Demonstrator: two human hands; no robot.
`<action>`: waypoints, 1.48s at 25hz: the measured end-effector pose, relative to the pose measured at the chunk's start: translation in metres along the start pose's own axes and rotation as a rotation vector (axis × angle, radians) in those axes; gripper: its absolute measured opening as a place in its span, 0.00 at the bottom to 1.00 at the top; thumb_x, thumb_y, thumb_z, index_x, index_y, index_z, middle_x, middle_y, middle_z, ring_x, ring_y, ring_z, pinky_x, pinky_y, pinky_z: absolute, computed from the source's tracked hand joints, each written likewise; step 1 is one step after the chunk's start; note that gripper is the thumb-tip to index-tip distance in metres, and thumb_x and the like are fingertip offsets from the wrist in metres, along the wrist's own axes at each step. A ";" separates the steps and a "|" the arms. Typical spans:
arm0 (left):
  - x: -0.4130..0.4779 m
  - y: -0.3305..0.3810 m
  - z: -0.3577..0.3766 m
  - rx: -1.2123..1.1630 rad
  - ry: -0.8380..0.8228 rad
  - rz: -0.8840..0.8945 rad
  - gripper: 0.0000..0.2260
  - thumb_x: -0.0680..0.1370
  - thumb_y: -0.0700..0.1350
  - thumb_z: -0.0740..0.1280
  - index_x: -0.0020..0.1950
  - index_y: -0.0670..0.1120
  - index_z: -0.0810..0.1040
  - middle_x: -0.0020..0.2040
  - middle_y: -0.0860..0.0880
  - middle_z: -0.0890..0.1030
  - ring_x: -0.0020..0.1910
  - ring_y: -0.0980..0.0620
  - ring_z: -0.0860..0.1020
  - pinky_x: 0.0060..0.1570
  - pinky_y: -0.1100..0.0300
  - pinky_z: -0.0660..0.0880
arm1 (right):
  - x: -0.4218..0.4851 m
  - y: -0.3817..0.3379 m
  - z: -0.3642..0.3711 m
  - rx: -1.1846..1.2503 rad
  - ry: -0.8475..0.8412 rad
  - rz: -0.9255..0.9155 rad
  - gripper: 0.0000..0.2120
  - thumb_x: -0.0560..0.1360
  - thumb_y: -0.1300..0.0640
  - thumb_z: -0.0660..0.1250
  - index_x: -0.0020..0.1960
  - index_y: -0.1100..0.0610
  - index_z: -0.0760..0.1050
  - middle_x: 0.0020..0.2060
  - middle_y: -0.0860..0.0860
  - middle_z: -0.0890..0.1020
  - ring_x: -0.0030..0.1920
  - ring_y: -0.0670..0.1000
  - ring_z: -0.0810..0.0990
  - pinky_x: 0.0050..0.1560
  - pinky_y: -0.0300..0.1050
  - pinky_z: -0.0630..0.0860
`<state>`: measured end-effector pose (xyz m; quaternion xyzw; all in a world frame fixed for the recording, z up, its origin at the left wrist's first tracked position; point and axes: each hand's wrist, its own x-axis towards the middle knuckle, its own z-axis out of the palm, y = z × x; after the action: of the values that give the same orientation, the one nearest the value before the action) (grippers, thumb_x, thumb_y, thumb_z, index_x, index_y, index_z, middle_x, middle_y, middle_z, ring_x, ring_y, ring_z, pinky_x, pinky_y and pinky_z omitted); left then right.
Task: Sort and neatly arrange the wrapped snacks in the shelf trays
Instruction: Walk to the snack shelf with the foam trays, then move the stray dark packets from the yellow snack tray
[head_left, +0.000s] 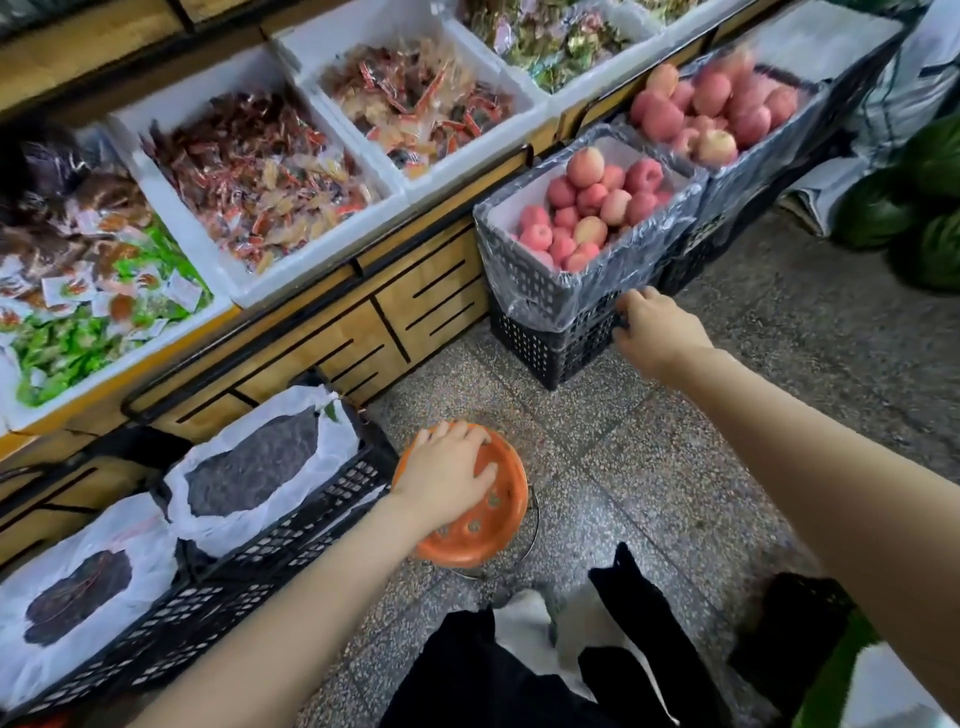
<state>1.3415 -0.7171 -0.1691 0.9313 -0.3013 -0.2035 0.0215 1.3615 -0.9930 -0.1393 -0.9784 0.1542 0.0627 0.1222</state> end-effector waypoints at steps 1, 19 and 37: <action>0.013 0.003 -0.005 -0.010 0.003 -0.014 0.18 0.80 0.55 0.57 0.68 0.50 0.68 0.64 0.51 0.72 0.65 0.49 0.67 0.65 0.52 0.61 | 0.018 0.003 -0.002 0.002 -0.005 -0.015 0.17 0.78 0.56 0.59 0.65 0.60 0.67 0.60 0.58 0.71 0.60 0.61 0.72 0.52 0.53 0.71; 0.220 0.070 -0.067 -0.279 0.024 -0.451 0.17 0.81 0.54 0.57 0.68 0.51 0.69 0.67 0.51 0.71 0.68 0.50 0.67 0.69 0.52 0.60 | 0.303 0.073 -0.055 -0.109 -0.181 -0.406 0.19 0.78 0.57 0.59 0.67 0.62 0.67 0.63 0.61 0.69 0.61 0.63 0.70 0.56 0.54 0.69; 0.298 -0.150 -0.127 -0.303 0.086 -0.651 0.17 0.81 0.54 0.57 0.68 0.52 0.69 0.63 0.51 0.73 0.65 0.50 0.68 0.63 0.55 0.63 | 0.472 -0.130 -0.037 -0.063 -0.260 -0.618 0.19 0.78 0.57 0.58 0.68 0.59 0.64 0.63 0.58 0.70 0.62 0.60 0.70 0.54 0.51 0.71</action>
<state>1.6934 -0.7752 -0.1864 0.9724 0.0458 -0.2027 0.1063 1.8517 -1.0178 -0.1509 -0.9660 -0.1688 0.1514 0.1239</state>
